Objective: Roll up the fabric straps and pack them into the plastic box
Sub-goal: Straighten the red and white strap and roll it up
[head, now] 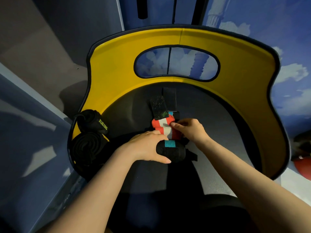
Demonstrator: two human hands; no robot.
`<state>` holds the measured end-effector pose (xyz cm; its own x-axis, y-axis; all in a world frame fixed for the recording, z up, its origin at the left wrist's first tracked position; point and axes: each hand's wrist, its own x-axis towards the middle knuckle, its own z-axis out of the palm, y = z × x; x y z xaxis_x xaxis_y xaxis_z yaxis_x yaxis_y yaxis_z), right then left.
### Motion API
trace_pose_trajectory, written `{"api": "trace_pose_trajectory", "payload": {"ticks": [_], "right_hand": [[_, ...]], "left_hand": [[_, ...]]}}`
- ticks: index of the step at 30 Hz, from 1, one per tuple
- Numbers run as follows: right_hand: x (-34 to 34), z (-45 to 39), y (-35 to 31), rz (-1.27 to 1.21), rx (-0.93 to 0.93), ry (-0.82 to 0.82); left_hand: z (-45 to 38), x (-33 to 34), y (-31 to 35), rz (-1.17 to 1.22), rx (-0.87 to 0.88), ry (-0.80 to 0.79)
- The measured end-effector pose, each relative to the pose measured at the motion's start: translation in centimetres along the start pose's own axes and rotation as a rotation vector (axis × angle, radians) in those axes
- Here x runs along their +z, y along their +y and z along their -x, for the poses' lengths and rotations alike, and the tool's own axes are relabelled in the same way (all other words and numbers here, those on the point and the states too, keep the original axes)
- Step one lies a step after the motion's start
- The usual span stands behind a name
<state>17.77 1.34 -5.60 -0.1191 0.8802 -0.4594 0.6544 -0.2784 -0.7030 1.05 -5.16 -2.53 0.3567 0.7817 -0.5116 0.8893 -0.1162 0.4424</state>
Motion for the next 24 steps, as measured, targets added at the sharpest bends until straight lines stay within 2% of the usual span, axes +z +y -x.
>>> {"api": "trace_pose_trajectory", "payload": {"ticks": [2, 5, 10, 16, 19, 21, 24], "right_hand": [[0.3, -0.4, 0.3, -0.142, 0.027, 0.001], [0.4, -0.4, 0.4, -0.318, -0.029, 0.007], [0.8, -0.6, 0.7, -0.351, -0.043, 0.076], [0.8, -0.9, 1.4, -0.119, -0.051, 0.140], [-0.2, 0.2, 0.6, 0.147, -0.281, 0.181], [-1.5, 1.4, -0.3, 0.245, -0.476, 0.083], [-3.1, 3.1, -0.6, 0.385, -0.586, -0.272]], "left_hand": [[0.0, 0.0, 0.1, -0.027, 0.000, 0.007], [0.1, 0.0, 0.1, -0.020, -0.010, -0.003], [0.1, -0.3, 0.4, -0.008, -0.015, -0.018], [-0.1, -0.3, 0.3, 0.007, -0.012, -0.052], [-0.2, -0.3, 0.1, 0.054, -0.020, -0.063], [-0.4, -0.3, 0.0, 0.061, -0.024, -0.069], [-0.9, 0.0, -0.4, 0.066, -0.051, -0.081]]}}
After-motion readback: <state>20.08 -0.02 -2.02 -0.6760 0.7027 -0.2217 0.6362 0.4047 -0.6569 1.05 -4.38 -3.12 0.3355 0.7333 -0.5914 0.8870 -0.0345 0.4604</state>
